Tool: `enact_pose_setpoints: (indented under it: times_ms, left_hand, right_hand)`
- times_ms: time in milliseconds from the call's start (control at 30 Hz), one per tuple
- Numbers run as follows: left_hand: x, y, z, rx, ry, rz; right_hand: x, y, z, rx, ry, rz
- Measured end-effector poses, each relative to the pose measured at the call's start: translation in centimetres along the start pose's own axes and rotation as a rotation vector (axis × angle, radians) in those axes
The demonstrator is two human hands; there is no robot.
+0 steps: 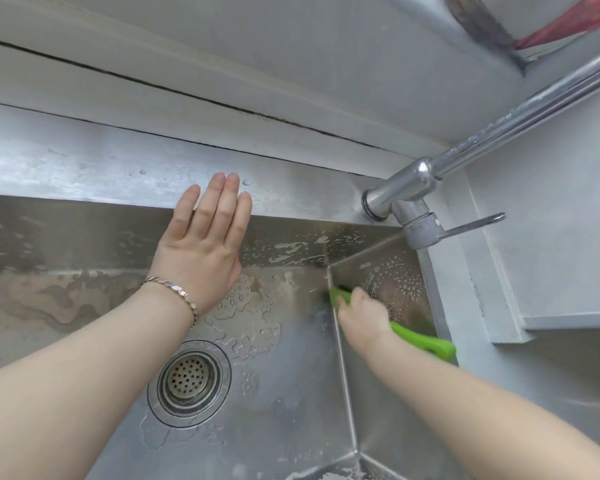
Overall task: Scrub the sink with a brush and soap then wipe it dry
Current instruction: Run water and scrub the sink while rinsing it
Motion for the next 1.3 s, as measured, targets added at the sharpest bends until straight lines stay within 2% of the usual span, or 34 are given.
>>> enact_pose_setpoints:
  times_ms: [67,167,333,500,633,700,767,800,900,933,1000,1067,1100,1167,1267,1300]
  left_hand:
    - [-0.2,0.1,0.0,-0.008,-0.008,0.007]
    - [-0.3,0.1,0.1,-0.014,-0.017,0.014]
    - [-0.3,0.1,0.0,-0.015,-0.043,0.006]
    - [-0.4,0.1,0.2,-0.019,-0.075,0.014]
    - [-0.1,-0.1,0.3,-0.013,-0.042,0.006]
    - [0.2,-0.3,0.2,0.005,-0.017,-0.011]
    - [0.5,-0.3,0.0,0.013,0.016,-0.029]
    - [0.6,-0.3,0.1,0.012,0.034,-0.035]
    - [0.7,-0.4,0.2,0.022,0.061,-0.052]
    - [0.7,-0.4,0.3,0.029,0.072,-0.065]
    - [0.7,-0.4,0.5,0.046,0.078,-0.085]
    - [1.0,-0.3,0.4,0.056,0.078,-0.093]
    - [1.0,-0.3,0.4,0.056,0.081,-0.089]
    - [1.1,-0.3,0.4,0.055,0.093,-0.078]
    - [1.0,-0.3,0.6,0.073,0.101,-0.098]
    - [1.0,-0.3,0.6,0.080,0.097,-0.119]
  right_hand:
    - [-0.5,0.8,-0.5,0.065,0.005,-0.062]
    - [1.4,-2.7,1.4,-0.009,0.016,0.031]
    - [1.1,-2.6,0.9,0.106,0.128,-0.041]
    - [1.4,-5.3,0.6,0.068,0.157,-0.072]
    - [0.3,-0.3,0.1,0.029,-0.007,-0.120]
    - [-0.3,4.8,-1.3,0.157,-0.003,-0.200]
    - [0.3,6.8,-0.9,0.207,0.024,-0.273]
    - [1.1,5.6,0.1,0.162,0.036,-0.254]
    - [4.3,-0.1,3.8,-0.091,0.052,-0.054]
    - [4.6,-0.4,4.0,-0.114,0.047,-0.007]
    - [2.6,2.7,2.3,-0.001,0.025,-0.047]
    - [0.0,9.6,-1.2,0.207,-0.009,-0.248]
    - [-0.3,10.9,-1.4,0.229,-0.011,-0.300]
    - [0.1,7.8,-0.1,0.152,-0.001,-0.206]
    - [3.0,3.0,3.4,-0.076,0.023,-0.045]
    - [2.9,3.4,3.5,-0.087,0.038,0.029]
Point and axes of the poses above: each hand's wrist, its own y-axis away from the middle knuckle, its own x-axis out of the back of the hand, z = x × y, the point moved 3 cm from there along -y, towards the middle knuckle, and after that the axes turned 12 degrees about z, right-handed, at the moved point
